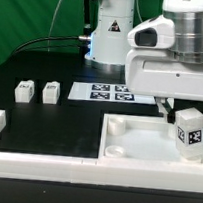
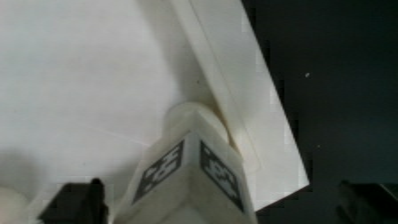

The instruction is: Assemble one leg

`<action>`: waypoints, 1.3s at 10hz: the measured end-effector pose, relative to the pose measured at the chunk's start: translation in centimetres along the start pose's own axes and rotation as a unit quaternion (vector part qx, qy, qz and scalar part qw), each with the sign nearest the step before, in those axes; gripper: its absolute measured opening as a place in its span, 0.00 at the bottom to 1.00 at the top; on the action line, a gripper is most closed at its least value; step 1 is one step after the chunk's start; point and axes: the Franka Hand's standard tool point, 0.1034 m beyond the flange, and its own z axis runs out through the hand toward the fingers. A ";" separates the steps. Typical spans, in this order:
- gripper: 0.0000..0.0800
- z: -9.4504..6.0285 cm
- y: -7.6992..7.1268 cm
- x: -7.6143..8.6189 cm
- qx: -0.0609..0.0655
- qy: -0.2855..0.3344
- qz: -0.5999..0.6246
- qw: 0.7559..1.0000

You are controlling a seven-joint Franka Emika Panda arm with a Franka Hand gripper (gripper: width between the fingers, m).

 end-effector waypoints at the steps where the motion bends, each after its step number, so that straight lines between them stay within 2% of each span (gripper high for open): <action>1: 0.81 0.0 0.3 0.2 0.000 0.000 -0.057 0.998; 4: 0.81 -0.2 0.4 0.5 -0.003 0.003 -0.212 0.977; 8: 0.80 -0.2 0.4 0.5 -0.002 0.003 -0.191 0.982; 9: 0.58 -0.2 0.4 0.5 -0.002 0.003 -0.191 0.982; 10: 0.58 -0.2 0.4 0.5 -0.002 0.003 -0.191 0.982; 11: 0.36 -0.2 0.5 0.5 -0.003 0.003 -0.191 0.982; 13: 0.36 -0.2 0.5 0.5 -0.003 0.003 -0.174 0.985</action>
Offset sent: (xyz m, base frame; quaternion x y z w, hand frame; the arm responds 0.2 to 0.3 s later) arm 0.0074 0.0005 0.0081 -0.0135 0.0036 -0.2911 0.9566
